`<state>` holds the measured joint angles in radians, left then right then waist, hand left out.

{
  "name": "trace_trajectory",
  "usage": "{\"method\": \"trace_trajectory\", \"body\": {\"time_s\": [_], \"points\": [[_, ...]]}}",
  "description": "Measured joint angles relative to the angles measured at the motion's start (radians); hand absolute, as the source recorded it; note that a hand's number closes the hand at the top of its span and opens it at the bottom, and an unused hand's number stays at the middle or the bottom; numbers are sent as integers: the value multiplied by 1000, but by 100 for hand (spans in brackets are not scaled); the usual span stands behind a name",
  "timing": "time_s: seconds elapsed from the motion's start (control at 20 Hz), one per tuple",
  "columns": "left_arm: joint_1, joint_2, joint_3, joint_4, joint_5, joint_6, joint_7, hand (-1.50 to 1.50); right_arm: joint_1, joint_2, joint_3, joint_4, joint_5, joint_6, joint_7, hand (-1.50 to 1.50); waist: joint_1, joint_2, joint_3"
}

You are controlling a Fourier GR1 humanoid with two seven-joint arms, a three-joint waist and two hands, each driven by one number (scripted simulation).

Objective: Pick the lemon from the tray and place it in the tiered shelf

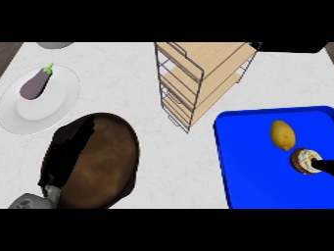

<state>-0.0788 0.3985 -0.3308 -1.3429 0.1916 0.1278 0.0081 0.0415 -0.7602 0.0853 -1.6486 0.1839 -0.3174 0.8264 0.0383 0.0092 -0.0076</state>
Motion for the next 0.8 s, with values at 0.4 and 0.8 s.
{"method": "trace_trajectory", "body": {"time_s": [0.4,0.8], "points": [[-25,-19,-2,23,-13,-10,8,0,-282,-19,171,104,154,183,293,-150,16,1,3],[-7,-32,14,27,-23,-7,-2,0,-493,165,240,321,189,258,354,-150,-1,-4,6]]}}
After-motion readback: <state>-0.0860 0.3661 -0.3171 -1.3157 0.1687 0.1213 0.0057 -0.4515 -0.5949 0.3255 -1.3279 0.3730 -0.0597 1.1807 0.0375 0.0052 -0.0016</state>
